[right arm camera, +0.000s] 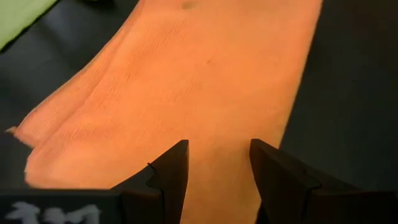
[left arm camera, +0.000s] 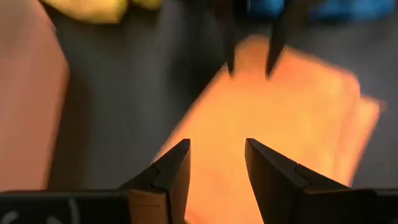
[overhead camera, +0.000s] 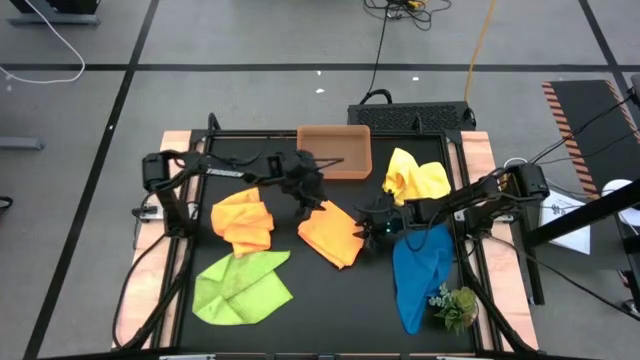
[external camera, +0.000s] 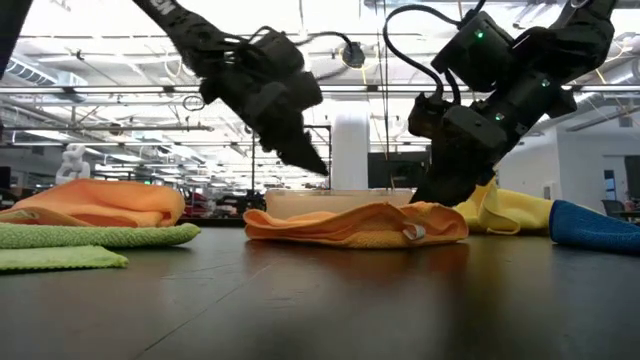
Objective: Fold microfiber towels
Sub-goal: Put the right orange microfiber towel into the orange bin, then adjust the orange bin
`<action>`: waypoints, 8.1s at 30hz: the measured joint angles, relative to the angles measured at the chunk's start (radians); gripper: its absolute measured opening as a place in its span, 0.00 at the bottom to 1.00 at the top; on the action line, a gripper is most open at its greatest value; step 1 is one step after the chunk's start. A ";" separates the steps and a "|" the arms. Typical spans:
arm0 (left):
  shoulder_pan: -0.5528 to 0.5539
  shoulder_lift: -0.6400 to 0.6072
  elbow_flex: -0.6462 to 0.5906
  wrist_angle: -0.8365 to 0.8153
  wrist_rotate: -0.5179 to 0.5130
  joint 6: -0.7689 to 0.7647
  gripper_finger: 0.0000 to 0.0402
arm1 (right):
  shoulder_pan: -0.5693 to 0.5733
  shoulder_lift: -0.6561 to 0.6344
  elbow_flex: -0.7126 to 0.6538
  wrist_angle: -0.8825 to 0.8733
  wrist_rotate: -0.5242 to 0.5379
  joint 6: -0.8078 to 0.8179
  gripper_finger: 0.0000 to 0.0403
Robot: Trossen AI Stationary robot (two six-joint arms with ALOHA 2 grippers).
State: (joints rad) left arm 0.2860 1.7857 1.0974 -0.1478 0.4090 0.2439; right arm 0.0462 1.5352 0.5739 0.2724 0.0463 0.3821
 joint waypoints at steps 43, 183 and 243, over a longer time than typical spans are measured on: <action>0.011 0.341 0.462 -0.384 -0.078 0.331 0.70 | 0.093 -0.059 0.000 -0.075 0.003 0.100 0.41; 0.220 -0.146 0.052 -0.167 -0.401 0.061 0.00 | -0.664 -0.085 0.227 -0.216 -0.164 -0.301 0.00; -0.101 -0.119 -0.099 0.063 -0.468 0.072 0.28 | -0.437 -0.329 0.001 0.024 -0.078 -0.482 0.42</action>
State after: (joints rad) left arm 0.1852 1.6666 0.9980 -0.0845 -0.0590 0.3155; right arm -0.3903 1.2064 0.5751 0.2959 -0.0316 -0.1002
